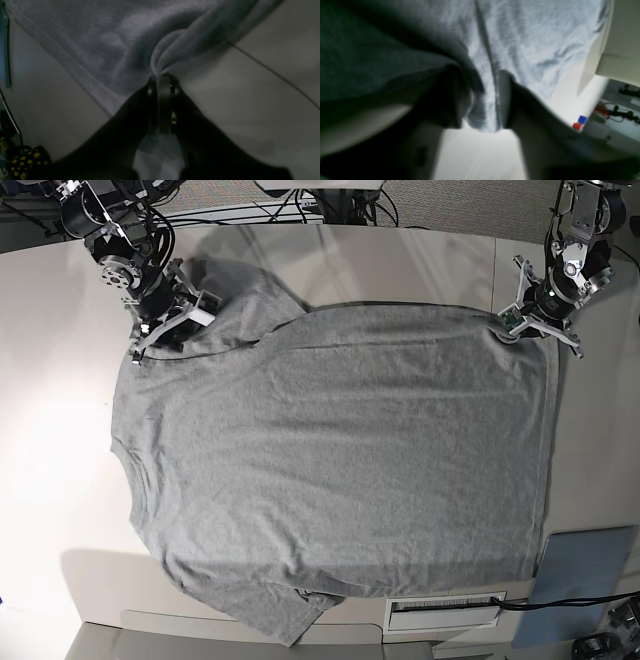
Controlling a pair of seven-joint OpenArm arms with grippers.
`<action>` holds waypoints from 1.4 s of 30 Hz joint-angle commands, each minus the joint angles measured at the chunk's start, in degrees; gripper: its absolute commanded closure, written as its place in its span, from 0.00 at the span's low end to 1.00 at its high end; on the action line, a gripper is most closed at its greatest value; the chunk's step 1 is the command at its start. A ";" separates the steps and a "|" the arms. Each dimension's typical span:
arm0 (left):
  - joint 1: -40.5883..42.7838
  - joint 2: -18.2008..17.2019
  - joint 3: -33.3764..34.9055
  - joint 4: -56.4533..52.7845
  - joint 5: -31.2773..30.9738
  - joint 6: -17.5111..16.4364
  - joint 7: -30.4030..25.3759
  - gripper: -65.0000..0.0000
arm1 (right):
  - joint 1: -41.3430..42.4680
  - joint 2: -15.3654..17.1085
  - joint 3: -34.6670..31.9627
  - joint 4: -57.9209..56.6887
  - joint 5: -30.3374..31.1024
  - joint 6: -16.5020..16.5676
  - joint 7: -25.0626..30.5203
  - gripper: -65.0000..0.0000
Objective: Fold the T-shirt properly
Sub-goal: 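Lift the pinched edge with both grippers and fold it over the shirt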
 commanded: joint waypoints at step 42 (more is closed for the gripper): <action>22.69 -2.80 -18.05 16.50 -15.30 -4.74 2.60 1.00 | -26.93 8.66 3.48 26.91 -8.15 -8.52 -26.14 1.00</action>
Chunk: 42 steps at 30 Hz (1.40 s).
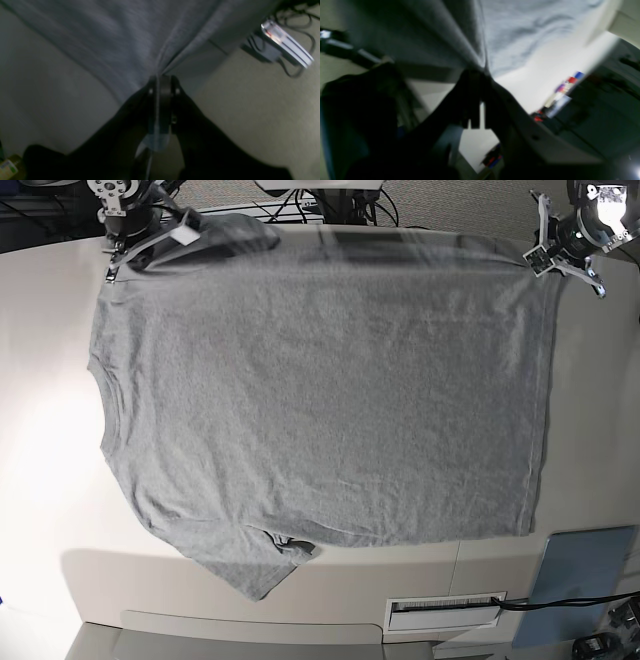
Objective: Fold the T-shirt properly
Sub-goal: 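Lift the pinched edge with both grippers and fold it over the shirt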
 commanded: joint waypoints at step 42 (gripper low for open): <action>-29.40 5.70 5.88 -14.43 -8.46 6.80 1.95 1.00 | 32.24 -4.92 5.88 -17.66 18.16 -1.09 18.99 1.00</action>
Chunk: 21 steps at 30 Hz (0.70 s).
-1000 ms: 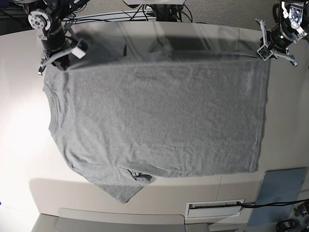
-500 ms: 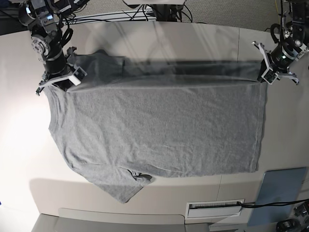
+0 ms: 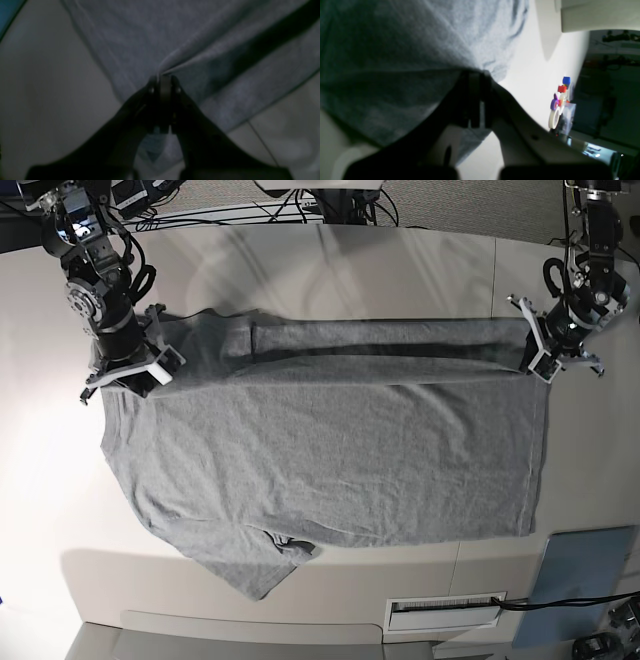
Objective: Fold the T-shirt properly
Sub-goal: 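Lift the pinched edge with both grippers and fold it over the shirt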
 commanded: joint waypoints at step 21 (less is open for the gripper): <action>-2.58 -1.07 0.24 0.83 -2.38 5.07 0.61 0.47 | 4.35 0.96 -3.13 -2.43 -1.42 -5.73 -1.99 0.62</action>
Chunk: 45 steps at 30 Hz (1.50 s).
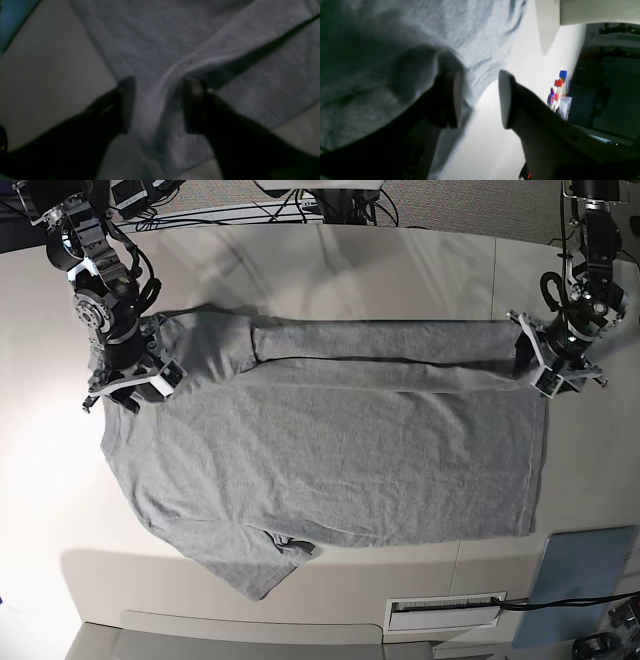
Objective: Fold the T-shirt properly
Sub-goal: 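Lift the pinched edge with both grippers and fold it over the shirt, then release the fold and move both grippers to the opposite side edge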
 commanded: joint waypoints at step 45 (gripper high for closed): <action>15.56 6.86 -1.22 -4.66 -22.12 -1.84 6.08 1.00 | -14.49 -3.37 13.86 -8.46 26.69 -6.67 -4.70 1.00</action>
